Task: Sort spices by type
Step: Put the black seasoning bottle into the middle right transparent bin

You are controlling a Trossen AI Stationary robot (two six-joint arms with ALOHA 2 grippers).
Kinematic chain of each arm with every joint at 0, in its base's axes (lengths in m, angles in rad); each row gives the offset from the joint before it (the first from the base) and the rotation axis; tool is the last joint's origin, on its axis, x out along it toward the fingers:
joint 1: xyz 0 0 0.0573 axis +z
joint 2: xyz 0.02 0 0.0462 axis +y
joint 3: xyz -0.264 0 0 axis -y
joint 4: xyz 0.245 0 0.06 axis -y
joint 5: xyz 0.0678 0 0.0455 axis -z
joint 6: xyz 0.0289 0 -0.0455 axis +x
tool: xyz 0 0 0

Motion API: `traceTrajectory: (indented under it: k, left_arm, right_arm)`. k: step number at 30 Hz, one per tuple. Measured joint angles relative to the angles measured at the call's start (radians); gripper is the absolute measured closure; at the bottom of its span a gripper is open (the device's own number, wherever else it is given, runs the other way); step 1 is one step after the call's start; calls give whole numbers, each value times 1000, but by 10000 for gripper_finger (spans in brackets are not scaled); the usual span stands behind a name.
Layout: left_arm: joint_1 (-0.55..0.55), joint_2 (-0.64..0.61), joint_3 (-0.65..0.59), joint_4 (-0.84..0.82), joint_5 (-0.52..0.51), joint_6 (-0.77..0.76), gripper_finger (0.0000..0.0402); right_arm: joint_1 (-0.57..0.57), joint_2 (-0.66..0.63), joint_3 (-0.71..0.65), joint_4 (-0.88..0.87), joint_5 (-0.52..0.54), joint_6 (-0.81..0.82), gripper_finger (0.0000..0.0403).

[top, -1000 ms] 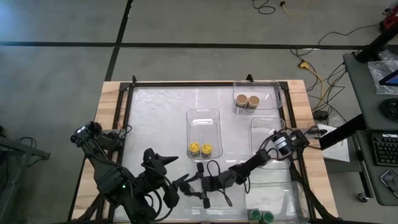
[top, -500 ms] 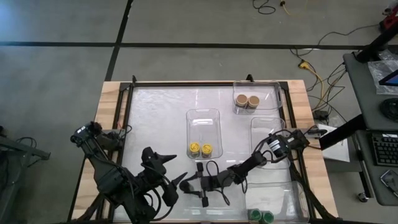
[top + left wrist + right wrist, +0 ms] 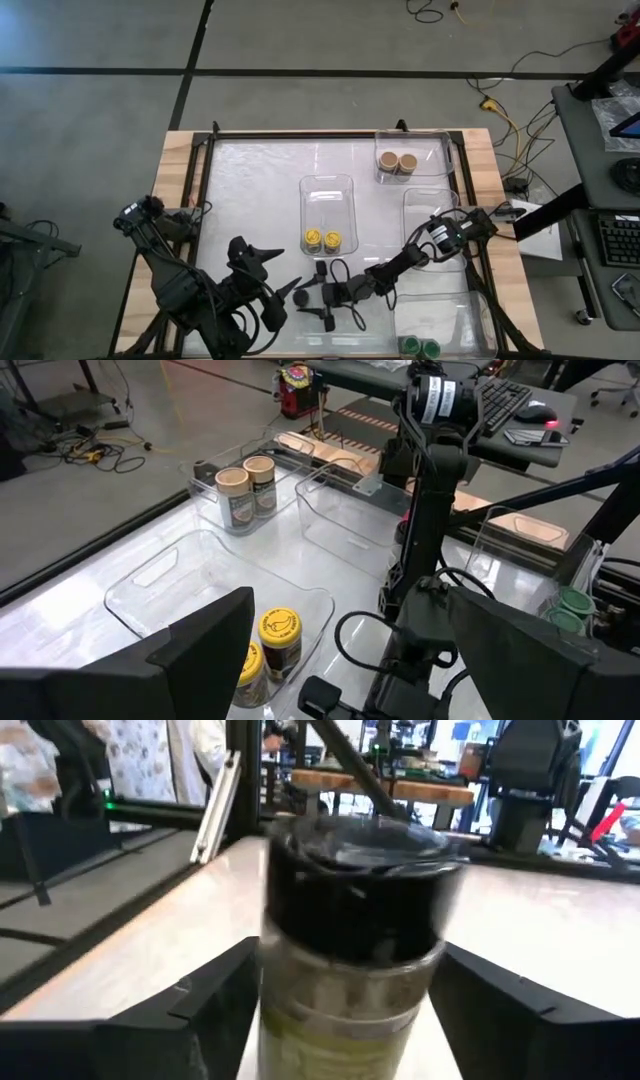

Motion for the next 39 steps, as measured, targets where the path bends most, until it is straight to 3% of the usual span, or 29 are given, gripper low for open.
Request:
traceTrajectory:
  k: [7,14,19,23,29,33,39]
  left_arm:
    - [0,0,0,-8,1,0,86]
    - [-4,0,0,-23,11,0,86]
    - [-19,-3,0,-82,38,-38,86]
    - [-37,-9,0,-261,115,-178,86]
    - [-65,-58,-51,-242,125,-201,86]
    - [-78,-84,-102,-247,125,-229,86]
    - [-84,-112,-185,-237,144,-271,86]
  right_arm:
    - [0,-33,-1,-2,0,-15,102]
    - [0,-141,37,-241,-41,8,76]
    - [2,-215,130,-579,-55,35,66]
    - [-1,-265,283,-970,-53,112,65]
    - [-5,-263,533,-1451,-94,200,72]
    - [-4,-226,608,-1597,-114,272,82]
    - [-6,-206,622,-1598,-95,333,93]
